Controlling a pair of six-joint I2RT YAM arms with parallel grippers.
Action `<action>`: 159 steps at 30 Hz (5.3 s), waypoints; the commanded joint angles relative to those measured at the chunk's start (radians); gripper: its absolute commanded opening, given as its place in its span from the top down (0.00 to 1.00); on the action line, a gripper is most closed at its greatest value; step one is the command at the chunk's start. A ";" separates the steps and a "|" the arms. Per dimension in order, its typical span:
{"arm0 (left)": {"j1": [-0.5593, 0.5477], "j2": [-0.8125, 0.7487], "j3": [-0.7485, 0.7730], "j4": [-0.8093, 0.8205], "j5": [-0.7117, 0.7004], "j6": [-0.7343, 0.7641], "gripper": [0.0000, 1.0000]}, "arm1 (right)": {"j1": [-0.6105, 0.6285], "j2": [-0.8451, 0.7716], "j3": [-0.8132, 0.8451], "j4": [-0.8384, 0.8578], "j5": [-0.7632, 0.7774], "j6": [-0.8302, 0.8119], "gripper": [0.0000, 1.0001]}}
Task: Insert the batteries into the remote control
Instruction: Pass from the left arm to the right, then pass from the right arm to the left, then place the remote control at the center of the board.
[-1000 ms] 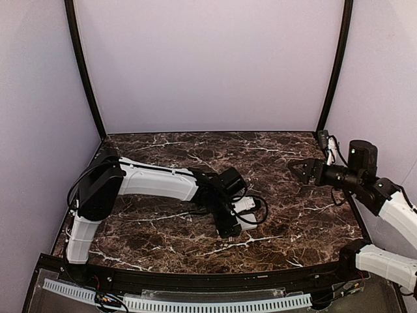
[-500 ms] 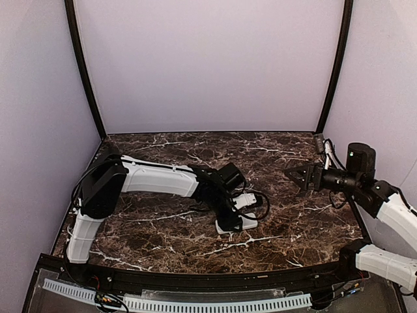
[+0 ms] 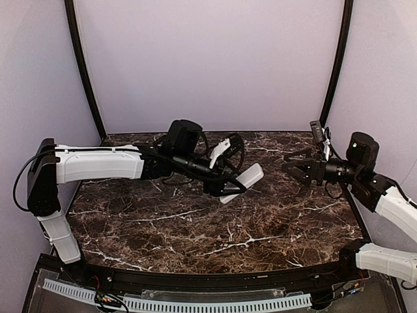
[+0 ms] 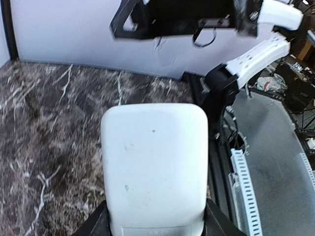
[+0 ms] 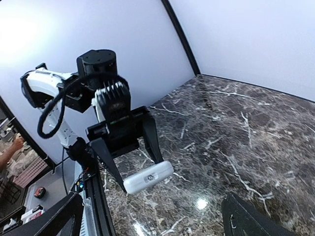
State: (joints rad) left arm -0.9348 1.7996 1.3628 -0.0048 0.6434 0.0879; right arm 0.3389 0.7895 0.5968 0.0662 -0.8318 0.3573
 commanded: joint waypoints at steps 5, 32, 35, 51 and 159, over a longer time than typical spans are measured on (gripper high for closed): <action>-0.013 -0.130 -0.101 0.382 0.221 -0.212 0.66 | 0.158 0.072 0.122 0.144 -0.140 0.015 0.05; -0.015 -0.125 -0.124 0.485 0.169 -0.289 0.66 | 0.333 0.234 0.227 0.134 0.010 0.021 0.26; -0.015 -0.114 -0.119 0.487 0.174 -0.295 0.66 | 0.333 0.243 0.224 0.146 0.007 0.033 0.32; -0.002 -0.134 -0.114 0.353 0.033 -0.218 0.36 | 0.332 0.250 0.228 0.069 0.122 0.040 0.66; 0.323 0.170 -0.256 0.270 0.003 -0.784 0.87 | 0.199 0.376 0.242 -0.285 0.344 0.171 0.01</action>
State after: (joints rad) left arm -0.6254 1.9625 1.1172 0.2306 0.6140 -0.6708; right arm 0.5453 1.1561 0.8299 -0.2470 -0.4664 0.5358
